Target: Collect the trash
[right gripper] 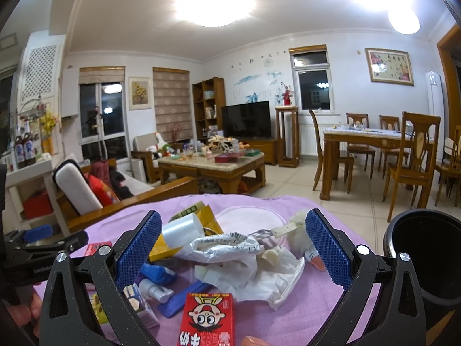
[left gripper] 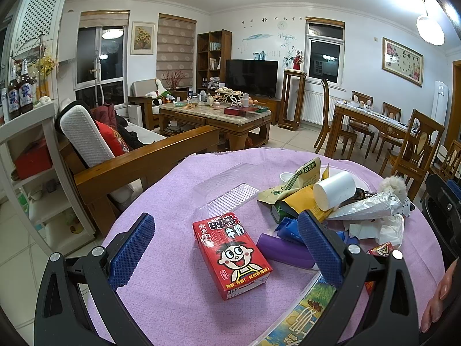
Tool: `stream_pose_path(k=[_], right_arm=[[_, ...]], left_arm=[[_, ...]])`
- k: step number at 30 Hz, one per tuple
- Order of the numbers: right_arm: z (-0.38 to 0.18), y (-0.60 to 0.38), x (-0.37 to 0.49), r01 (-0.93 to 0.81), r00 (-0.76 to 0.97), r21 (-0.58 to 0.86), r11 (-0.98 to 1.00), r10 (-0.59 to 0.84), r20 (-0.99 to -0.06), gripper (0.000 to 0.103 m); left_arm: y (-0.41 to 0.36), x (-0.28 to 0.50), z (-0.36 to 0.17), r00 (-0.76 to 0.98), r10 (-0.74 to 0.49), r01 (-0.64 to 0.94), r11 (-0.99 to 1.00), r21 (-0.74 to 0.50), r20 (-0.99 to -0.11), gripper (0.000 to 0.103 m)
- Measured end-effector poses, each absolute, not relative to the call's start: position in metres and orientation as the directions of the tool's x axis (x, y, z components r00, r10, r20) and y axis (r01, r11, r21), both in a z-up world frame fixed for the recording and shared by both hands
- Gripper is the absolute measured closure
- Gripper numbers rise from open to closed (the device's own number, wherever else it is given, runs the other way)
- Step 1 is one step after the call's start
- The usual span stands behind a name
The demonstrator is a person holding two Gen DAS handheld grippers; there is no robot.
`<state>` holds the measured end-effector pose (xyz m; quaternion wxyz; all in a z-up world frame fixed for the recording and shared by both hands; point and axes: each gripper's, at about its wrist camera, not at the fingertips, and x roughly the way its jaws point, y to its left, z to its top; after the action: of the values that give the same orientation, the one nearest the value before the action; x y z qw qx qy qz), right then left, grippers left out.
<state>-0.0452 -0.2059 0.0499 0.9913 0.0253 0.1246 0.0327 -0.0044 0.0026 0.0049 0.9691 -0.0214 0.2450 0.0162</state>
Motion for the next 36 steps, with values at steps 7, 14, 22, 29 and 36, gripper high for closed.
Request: stream_pose_path(k=[7, 14, 22, 29, 36], right_arm=[[0.05, -0.206, -0.045, -0.058, 0.967, 0.059, 0.997, 0.071, -0.246, 0.004], [0.05, -0.206, -0.045, -0.058, 0.967, 0.06, 0.997, 0.071, -0.246, 0.004], [0.05, -0.206, -0.045, -0.057, 0.967, 0.06, 0.997, 0.07, -0.247, 0.004], [0.045, -0.22, -0.039, -0.067, 0.96, 0.102, 0.992, 0.092, -0.263, 0.004], [0.042, -0.22, -0.031, -0.082, 0.934, 0.046, 0.996, 0.092, -0.346, 0.004]], left_arm=[[0.003, -0.004, 0.005, 0.879, 0.021, -0.042, 0.999, -0.034, -0.476, 0.005], [0.003, -0.004, 0.005, 0.879, 0.021, -0.042, 0.999, -0.034, -0.476, 0.005], [0.003, -0.004, 0.005, 0.879, 0.02, -0.042, 0.998, -0.036, -0.476, 0.005], [0.027, 0.003, 0.002, 0.848, -0.159, 0.073, 0.98, -0.184, -0.506, 0.005], [0.05, 0.042, -0.007, 0.726, -0.304, 0.208, 0.952, -0.224, -0.617, 0.005]])
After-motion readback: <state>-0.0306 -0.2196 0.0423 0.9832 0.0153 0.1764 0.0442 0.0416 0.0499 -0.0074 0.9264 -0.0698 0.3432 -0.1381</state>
